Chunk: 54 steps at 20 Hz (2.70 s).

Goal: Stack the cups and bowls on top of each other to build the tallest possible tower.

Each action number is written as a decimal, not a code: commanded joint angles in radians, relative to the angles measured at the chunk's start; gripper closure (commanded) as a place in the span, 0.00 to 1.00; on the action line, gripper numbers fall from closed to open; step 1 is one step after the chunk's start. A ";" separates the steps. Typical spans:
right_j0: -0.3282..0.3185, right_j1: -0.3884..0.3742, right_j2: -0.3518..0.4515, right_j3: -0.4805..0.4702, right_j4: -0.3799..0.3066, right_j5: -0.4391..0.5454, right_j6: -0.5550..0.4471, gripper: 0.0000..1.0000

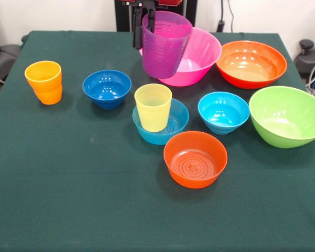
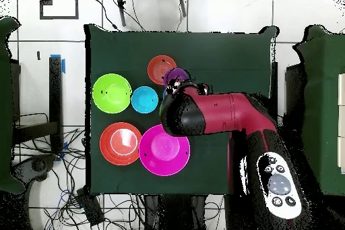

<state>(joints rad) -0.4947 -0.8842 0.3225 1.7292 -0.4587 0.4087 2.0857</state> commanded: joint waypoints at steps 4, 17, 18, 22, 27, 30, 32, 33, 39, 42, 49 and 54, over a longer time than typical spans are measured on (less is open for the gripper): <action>0.006 0.067 0.065 -0.019 -0.004 0.111 -0.084 1.00; -0.012 0.109 0.046 0.030 -0.026 0.043 -0.056 1.00; -0.013 0.108 0.045 0.032 -0.028 0.044 -0.057 1.00; -0.011 0.113 0.034 0.027 -0.038 0.045 -0.058 1.00; 0.005 0.129 0.014 0.016 -0.057 0.019 -0.038 1.00; 0.025 0.140 -0.004 0.005 -0.068 0.006 -0.019 1.00; 0.033 0.140 -0.012 0.001 -0.071 0.004 -0.012 1.00; 0.036 0.140 -0.015 -0.001 -0.072 0.003 -0.010 1.00; 0.046 0.151 -0.033 -0.008 -0.078 -0.019 0.002 1.00; 0.045 0.152 -0.036 -0.004 -0.079 -0.031 0.003 1.00; 0.035 0.152 -0.027 -0.009 -0.072 -0.023 -0.013 1.00; 0.031 0.143 -0.022 -0.001 -0.067 -0.018 -0.017 1.00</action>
<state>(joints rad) -0.4751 -0.7513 0.3059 1.7286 -0.4628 0.4065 2.0857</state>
